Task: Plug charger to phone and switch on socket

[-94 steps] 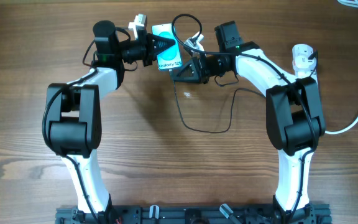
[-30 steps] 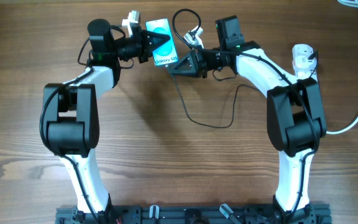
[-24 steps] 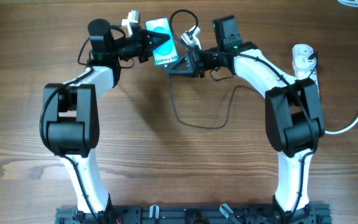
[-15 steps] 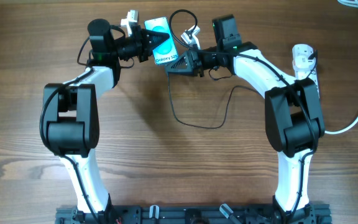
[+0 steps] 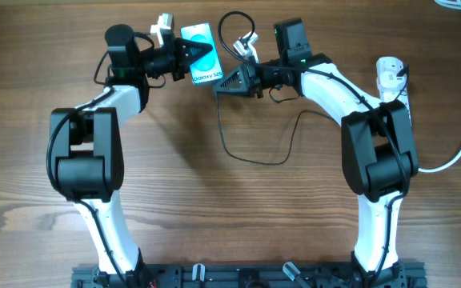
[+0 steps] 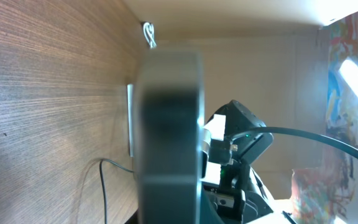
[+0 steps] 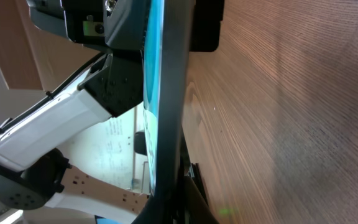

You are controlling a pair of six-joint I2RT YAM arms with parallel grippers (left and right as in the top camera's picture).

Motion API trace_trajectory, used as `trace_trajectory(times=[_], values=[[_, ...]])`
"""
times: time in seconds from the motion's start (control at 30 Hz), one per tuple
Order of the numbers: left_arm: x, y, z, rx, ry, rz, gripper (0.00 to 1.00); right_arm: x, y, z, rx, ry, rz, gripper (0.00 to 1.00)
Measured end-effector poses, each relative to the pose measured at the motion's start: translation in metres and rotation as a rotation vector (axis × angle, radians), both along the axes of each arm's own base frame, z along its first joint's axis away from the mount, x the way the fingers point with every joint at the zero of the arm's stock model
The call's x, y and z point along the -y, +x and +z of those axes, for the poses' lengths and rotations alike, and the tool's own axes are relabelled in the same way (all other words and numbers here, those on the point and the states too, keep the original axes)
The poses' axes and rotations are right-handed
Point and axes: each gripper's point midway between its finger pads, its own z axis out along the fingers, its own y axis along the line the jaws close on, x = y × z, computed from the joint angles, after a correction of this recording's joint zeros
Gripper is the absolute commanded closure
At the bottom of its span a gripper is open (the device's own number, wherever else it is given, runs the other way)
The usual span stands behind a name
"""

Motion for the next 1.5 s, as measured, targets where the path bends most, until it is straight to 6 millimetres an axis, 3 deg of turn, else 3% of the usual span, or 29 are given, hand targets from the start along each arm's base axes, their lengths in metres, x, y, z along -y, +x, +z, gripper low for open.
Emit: trace_trajectory(times=[0.83, 1.23, 1.5], values=[[-0.003, 0.006, 0.003, 0.027, 0.004, 0.032, 0.96, -0.005, -0.011, 0.007, 0.023, 0.048, 0.054, 0.95], [0.014, 0.001, 0.003, 0.028, 0.005, 0.005, 0.96, -0.005, -0.011, 0.008, 0.022, 0.051, 0.058, 0.95], [0.013, 0.001, 0.003, 0.03, 0.004, 0.005, 0.96, -0.005, -0.011, 0.008, 0.022, 0.053, 0.058, 0.96]])
